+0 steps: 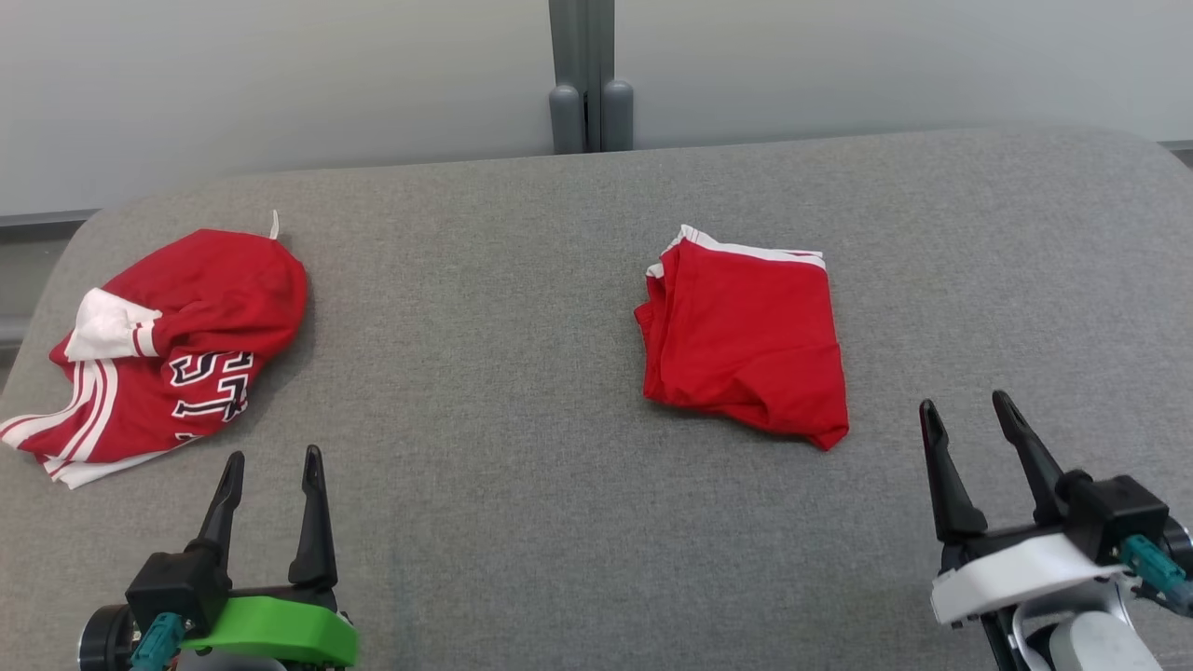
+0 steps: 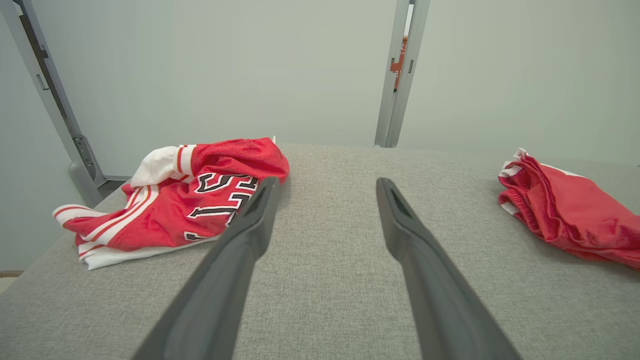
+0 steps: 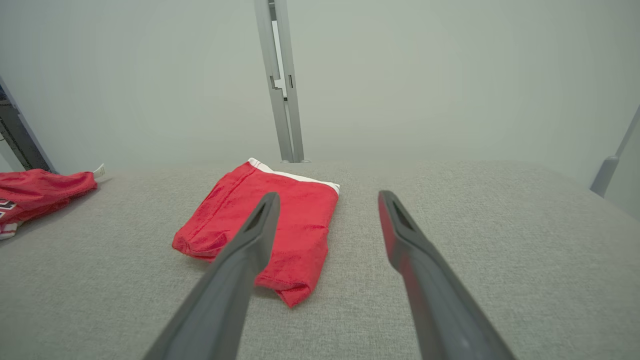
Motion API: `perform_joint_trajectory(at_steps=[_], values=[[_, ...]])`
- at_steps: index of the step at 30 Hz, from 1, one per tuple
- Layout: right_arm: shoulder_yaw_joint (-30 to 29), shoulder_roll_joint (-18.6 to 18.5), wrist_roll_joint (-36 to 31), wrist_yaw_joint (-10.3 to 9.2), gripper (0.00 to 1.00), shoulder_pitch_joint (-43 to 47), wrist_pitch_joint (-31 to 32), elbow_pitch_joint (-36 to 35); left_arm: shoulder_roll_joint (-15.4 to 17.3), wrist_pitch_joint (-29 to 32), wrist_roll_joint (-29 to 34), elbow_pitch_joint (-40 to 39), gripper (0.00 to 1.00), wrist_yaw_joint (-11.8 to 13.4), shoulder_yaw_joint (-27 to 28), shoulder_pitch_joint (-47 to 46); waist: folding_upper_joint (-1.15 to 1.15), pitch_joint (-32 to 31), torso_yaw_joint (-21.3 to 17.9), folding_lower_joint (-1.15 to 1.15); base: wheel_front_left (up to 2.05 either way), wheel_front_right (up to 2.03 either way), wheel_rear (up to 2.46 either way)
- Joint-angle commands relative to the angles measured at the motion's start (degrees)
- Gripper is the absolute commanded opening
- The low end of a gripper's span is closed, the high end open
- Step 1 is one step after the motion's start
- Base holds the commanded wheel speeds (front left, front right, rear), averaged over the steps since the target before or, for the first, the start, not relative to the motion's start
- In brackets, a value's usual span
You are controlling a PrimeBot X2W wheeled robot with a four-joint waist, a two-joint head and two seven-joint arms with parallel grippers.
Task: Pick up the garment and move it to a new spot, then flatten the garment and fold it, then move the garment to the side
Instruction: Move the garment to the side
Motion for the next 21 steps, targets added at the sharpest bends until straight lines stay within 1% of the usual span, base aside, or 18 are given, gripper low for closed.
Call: perform_joint_trajectory(at_steps=[1, 5, 8, 14, 17, 18, 21], values=[[0.3, -0.7, -0.5, 0.01, 1.00, -2.1, -0.2, 0.2, 0.2, 0.0, -0.1, -0.1, 1.00, -0.1, -0.2, -0.5, 0.00, 0.6, 0.2, 0.00, 0.00, 0.00, 0.00], [1.9, -2.4, -0.5, 0.01, 1.00, -7.7, -0.2, 2.1, 0.1, 0.0, -0.2, -0.2, 1.00, 0.0, -0.7, -1.6, 0.00, 2.1, 0.7, 0.00, 0.00, 0.00, 0.00], [3.2, -3.7, -0.2, 0.01, 1.00, -12.4, -0.2, 5.1, 0.1, 0.0, -0.2, -0.2, 1.00, 0.1, -1.4, -2.6, 0.00, 3.4, 1.4, 0.00, 0.00, 0.00, 0.00], [6.0, -6.5, 0.5, 0.01, 1.00, -22.6, 1.1, 14.3, 0.0, 0.0, -0.7, -0.1, 1.00, 0.3, -2.5, -4.6, 0.00, 7.0, 3.4, 0.00, 0.00, 0.00, 0.00], [6.9, -6.9, 0.6, 0.01, 1.00, -26.2, 2.3, 18.2, 0.0, 0.0, -0.9, 0.0, 1.00, 0.3, -2.9, -5.7, 0.00, 8.7, 4.3, 0.00, 0.00, 0.00, 0.00], [7.1, -7.2, 1.1, 0.01, 1.00, -27.5, 3.2, 20.8, 0.0, 0.0, -0.9, 0.1, 1.00, 0.3, -3.2, -6.1, 0.00, 9.4, 4.7, 0.00, 0.00, 0.00, 0.00], [7.7, -7.2, 1.9, 0.01, 1.00, -30.2, 3.7, 25.2, 0.0, 0.0, -1.4, 0.0, 1.00, 0.6, -3.9, -7.0, 0.00, 10.7, 5.4, 0.00, 0.00, 0.00, 0.00]])
